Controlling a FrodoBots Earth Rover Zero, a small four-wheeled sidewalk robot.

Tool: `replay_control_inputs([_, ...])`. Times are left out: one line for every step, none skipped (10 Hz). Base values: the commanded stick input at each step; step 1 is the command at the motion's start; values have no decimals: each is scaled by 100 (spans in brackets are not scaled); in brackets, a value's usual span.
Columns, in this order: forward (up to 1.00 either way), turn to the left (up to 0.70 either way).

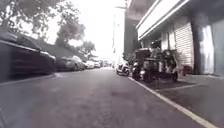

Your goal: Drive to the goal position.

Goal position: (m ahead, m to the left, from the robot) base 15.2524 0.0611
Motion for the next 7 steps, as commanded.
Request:
replay_control_inputs([70, 0])
replay_control_inputs([70, 0])
replay_control_inputs([70, 8])
replay_control_inputs([70, 14])
replay_control_inputs([70, 14])
replay_control_inputs([70, 7])
replay_control_inputs([70, 0])
